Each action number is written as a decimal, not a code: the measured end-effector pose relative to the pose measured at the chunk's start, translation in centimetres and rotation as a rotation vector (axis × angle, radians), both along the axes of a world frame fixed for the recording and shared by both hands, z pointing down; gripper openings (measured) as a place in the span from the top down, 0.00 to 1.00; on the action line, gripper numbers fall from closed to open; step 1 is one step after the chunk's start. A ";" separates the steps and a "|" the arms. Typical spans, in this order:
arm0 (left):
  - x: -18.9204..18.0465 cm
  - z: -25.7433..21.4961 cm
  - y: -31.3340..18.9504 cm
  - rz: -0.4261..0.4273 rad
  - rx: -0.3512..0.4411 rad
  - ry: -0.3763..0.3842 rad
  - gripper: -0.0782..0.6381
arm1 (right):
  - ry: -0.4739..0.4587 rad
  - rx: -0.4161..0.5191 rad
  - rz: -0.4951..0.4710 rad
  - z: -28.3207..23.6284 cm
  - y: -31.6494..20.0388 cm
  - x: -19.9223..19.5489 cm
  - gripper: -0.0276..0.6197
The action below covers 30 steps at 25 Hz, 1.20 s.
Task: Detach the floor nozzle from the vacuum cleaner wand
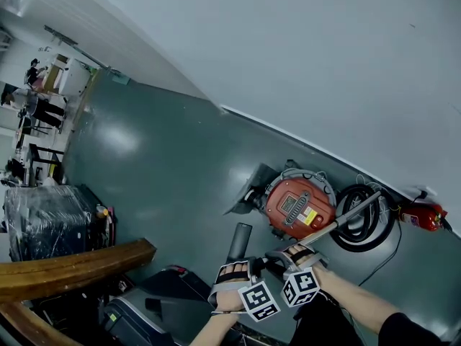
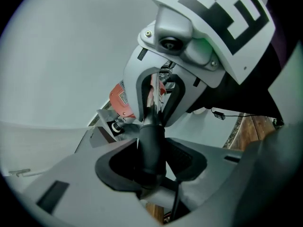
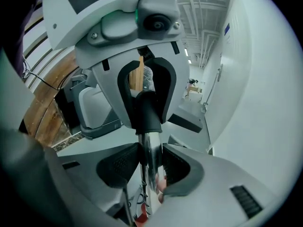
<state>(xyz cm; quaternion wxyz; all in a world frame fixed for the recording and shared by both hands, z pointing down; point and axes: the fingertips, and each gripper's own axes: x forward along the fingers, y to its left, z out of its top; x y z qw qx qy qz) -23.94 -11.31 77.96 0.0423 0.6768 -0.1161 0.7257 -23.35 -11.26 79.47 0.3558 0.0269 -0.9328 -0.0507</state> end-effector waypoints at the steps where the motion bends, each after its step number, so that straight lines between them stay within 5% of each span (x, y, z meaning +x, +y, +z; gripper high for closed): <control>1: 0.0 -0.2 0.0 -0.001 -0.005 0.006 0.64 | 0.002 -0.003 0.000 -0.2 0.0 0.0 0.71; 7: -0.3 -0.3 0.2 -0.041 -0.069 0.071 0.64 | 0.013 -0.005 -0.020 0.2 0.2 -0.3 0.71; 15: 0.0 -0.7 0.8 -0.012 -0.042 0.011 0.64 | 0.030 -0.050 -0.007 0.3 0.7 -0.1 0.71; 22: -0.6 -0.7 0.6 -0.182 -0.171 0.184 0.64 | 0.016 -0.014 -0.020 -0.1 0.4 0.5 0.73; 27: -1.1 -1.5 0.8 0.041 -0.026 0.024 0.64 | 0.040 -0.022 -0.029 0.3 0.3 0.3 0.73; 30: -4.2 -2.0 1.2 -0.075 -0.038 0.035 0.64 | 0.047 -0.019 -0.027 0.6 0.1 0.5 0.73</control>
